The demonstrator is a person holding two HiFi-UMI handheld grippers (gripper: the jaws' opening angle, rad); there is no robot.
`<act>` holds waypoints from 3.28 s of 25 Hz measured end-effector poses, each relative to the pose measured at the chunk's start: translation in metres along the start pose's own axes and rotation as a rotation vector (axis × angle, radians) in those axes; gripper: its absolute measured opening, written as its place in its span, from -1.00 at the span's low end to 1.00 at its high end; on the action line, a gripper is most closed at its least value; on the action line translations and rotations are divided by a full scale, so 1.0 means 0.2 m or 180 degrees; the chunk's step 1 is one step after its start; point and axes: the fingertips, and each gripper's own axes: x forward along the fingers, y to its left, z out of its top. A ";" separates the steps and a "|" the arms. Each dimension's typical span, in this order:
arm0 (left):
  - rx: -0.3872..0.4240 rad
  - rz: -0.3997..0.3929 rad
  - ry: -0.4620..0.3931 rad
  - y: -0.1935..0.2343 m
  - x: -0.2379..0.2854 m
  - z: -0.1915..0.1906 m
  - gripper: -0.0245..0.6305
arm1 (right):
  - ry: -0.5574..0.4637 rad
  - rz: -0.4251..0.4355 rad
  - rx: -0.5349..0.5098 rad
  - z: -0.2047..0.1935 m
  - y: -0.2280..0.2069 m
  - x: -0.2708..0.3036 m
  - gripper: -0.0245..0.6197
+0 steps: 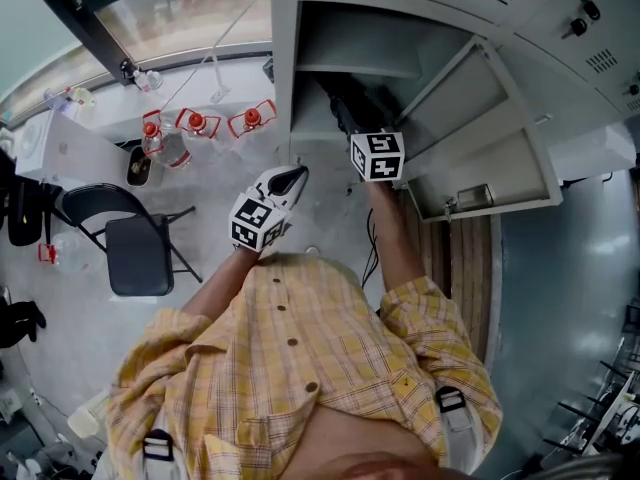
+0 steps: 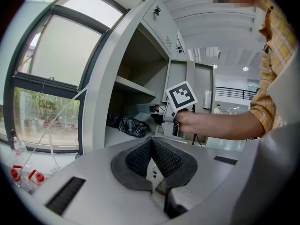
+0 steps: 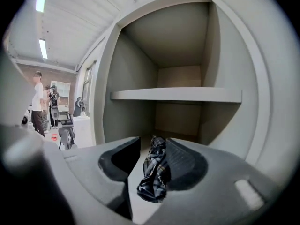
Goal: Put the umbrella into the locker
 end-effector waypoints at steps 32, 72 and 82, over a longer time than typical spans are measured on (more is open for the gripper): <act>0.0003 -0.0172 -0.0026 -0.10 -0.07 -0.02 -0.91 | -0.0242 -0.0100 0.0372 -0.02 0.23 -0.40 -0.92; -0.0041 -0.0243 -0.0050 -0.13 -0.07 -0.03 -0.91 | -0.0138 -0.0149 0.0417 -0.22 0.48 -0.62 -0.93; -0.0040 -0.0241 -0.0046 -0.13 -0.07 -0.04 -0.91 | -0.0072 -0.0059 0.0385 -0.25 0.55 -0.63 -0.93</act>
